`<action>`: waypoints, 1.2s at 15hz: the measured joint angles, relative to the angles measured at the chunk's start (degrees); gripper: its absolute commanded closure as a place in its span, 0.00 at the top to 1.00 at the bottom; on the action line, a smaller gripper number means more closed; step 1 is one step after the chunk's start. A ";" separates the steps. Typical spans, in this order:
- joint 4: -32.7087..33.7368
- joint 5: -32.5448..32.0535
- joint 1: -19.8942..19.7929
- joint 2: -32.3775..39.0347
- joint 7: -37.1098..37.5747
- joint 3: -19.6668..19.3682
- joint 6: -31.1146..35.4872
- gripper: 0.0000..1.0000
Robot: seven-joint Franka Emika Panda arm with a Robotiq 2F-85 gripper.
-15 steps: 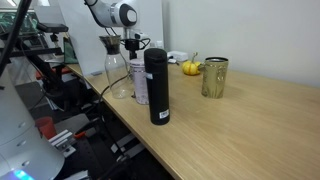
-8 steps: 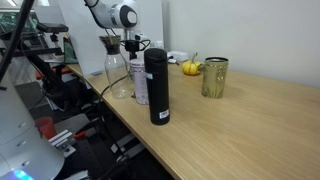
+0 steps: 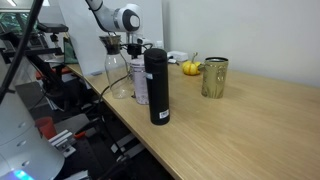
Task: Pick up the silver lid from the left side of the table and place it on top of the clear bottle
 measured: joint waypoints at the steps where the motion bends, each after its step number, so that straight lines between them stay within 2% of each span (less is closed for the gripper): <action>1: 0.13 -0.08 0.00 0.14 0.00 -0.20 0.00 1.00; 12: 0.49 -5.24 0.01 0.16 0.81 -2.48 -0.54 1.00; 18: 0.43 -5.93 0.02 -0.05 1.66 -3.36 -1.13 1.00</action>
